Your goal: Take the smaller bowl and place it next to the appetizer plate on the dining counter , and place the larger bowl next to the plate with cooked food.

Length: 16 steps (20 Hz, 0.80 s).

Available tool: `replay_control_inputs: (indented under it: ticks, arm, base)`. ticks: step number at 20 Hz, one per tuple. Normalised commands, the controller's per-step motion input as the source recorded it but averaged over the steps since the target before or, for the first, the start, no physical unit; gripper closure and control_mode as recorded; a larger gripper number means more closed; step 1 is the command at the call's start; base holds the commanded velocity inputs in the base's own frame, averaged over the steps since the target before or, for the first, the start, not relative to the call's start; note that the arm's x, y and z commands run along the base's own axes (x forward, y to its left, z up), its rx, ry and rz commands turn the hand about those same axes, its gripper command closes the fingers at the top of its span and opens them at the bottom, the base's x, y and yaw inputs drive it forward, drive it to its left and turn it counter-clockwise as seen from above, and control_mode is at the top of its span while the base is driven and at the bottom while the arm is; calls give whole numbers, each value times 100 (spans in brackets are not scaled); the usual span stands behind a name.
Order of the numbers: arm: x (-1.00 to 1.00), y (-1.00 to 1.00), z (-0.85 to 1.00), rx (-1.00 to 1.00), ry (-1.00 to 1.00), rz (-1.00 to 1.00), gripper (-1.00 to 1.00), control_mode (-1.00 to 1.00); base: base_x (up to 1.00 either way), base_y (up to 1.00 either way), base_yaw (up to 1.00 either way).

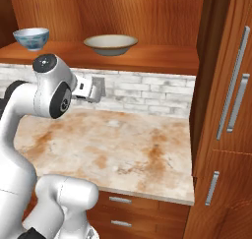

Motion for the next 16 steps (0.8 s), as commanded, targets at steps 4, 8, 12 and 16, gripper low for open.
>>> replay_control_inputs:
  ticks: [4, 8, 12, 16]
  arm:
    - [-3, -35, 58, 21, -2, -13, -100, -100]
    - [0, -25, 51, 25, 0, -8, -100, -100]
    - [2, -6, 37, 12, 0, -4, -100, -100]
    - [0, 0, 41, 8, -17, -6, -100, -100]
  base:
    - [0, 0, 0]
    - [0, 0, 0]
    - [0, 0, 0]
    - [0, 0, 0]
